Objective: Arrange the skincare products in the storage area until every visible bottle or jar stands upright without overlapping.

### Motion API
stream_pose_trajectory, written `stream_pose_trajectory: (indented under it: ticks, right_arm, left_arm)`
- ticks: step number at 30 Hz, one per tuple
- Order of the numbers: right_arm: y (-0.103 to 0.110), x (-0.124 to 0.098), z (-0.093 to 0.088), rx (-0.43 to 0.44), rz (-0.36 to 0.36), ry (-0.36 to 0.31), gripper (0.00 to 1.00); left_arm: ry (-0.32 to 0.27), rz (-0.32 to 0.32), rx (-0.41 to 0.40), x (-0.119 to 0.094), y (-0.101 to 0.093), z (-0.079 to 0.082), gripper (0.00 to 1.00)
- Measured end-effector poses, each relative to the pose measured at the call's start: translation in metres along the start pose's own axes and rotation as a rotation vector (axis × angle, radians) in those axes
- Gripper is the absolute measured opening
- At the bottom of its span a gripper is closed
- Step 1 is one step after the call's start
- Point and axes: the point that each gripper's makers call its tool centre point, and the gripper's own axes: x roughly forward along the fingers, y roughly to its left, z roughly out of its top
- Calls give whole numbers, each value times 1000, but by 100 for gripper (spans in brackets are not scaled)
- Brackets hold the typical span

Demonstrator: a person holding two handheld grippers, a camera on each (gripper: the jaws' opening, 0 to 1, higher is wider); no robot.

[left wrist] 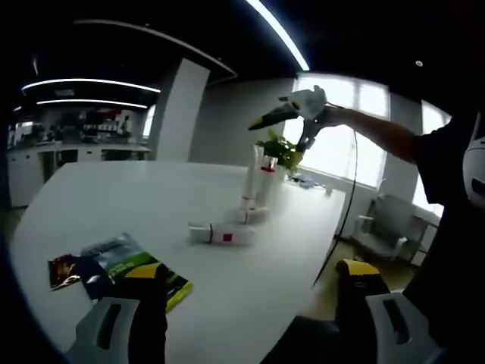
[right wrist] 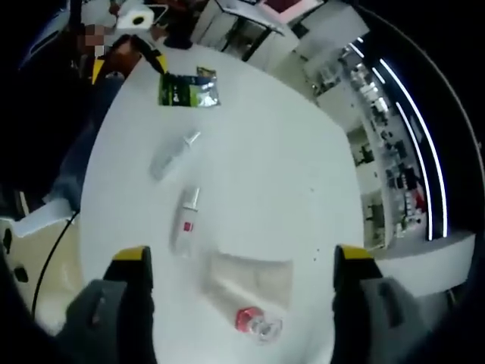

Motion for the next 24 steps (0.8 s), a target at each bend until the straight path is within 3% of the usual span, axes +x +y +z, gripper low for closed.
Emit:
stream_pose_trajectory:
  ticks: [15,24]
  right_arm:
    - [-3,20,34,-56,57,-7,99]
    - [5,37,41,-75,94,4,99]
  left_arm:
    - [-3,10,-6,-3,2,-1,96]
    - [-10,21,-11,-8,4,-2,96]
